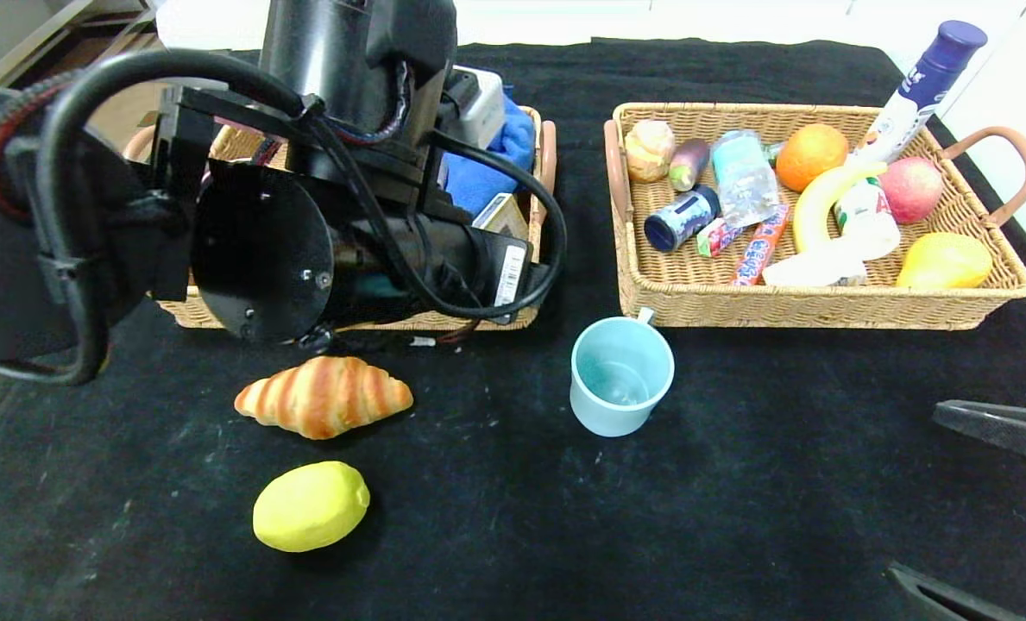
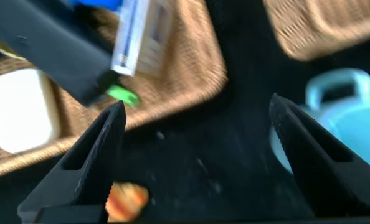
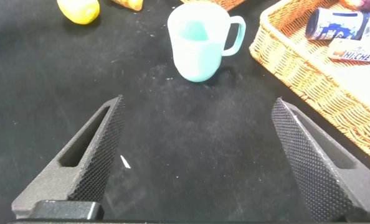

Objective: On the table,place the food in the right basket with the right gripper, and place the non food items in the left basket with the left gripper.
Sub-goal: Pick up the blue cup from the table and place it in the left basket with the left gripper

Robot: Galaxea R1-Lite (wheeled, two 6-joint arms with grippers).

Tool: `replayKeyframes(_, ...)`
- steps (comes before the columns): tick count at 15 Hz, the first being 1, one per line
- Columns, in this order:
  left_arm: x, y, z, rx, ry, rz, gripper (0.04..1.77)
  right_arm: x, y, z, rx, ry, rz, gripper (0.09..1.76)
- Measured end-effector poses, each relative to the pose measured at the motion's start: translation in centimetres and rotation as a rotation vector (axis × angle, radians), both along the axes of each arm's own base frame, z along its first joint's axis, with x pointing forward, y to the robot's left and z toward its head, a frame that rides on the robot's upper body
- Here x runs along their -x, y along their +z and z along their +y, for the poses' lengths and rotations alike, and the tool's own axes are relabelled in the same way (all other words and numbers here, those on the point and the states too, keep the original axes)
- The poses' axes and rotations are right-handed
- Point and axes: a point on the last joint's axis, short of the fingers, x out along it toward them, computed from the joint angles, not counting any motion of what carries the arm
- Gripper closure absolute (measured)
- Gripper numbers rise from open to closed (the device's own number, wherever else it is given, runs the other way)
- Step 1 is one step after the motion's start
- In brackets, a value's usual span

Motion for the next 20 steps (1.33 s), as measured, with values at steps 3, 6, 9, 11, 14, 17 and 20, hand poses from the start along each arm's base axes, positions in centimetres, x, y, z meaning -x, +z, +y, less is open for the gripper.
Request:
replayKeyframes(3, 1.5, -0.4, -0.8, -0.020, -0.057, 0.018, 0.13, 0.0, 0.0, 0.0, 0.000, 0.000, 0.000, 0.14)
replayKeyframes(6, 1.9, -1.0, -1.8, -0.036, -0.089, 0.031, 0.12, 0.0, 0.0, 0.0, -0.001, -0.002, 0.000, 0.14)
replayKeyframes(9, 2.0, -1.6, -2.8, -0.051, -0.113, 0.042, 0.11, -0.1, 0.3, -0.1, -0.010, -0.016, -0.005, 0.14)
replayKeyframes(11, 2.1, -2.3, -3.6, -0.064, -0.127, 0.054, 0.11, -0.1, 0.4, -0.1, -0.013, -0.021, -0.007, 0.14)
replayKeyframes(14, 1.8, -2.8, -4.2, -0.077, -0.128, 0.063, 0.11, -0.1, 0.5, -0.1, -0.014, -0.022, -0.009, 0.14)
replayKeyframes(17, 1.5, -3.2, -4.5, -0.081, -0.127, 0.067, 0.11, -0.1, 0.4, -0.2, -0.013, -0.023, -0.006, 0.14)
replayKeyframes(20, 1.0, -3.8, -5.1, -0.093, -0.124, 0.074, 0.10, -0.2, 0.4, -0.1, -0.012, -0.024, -0.005, 0.14)
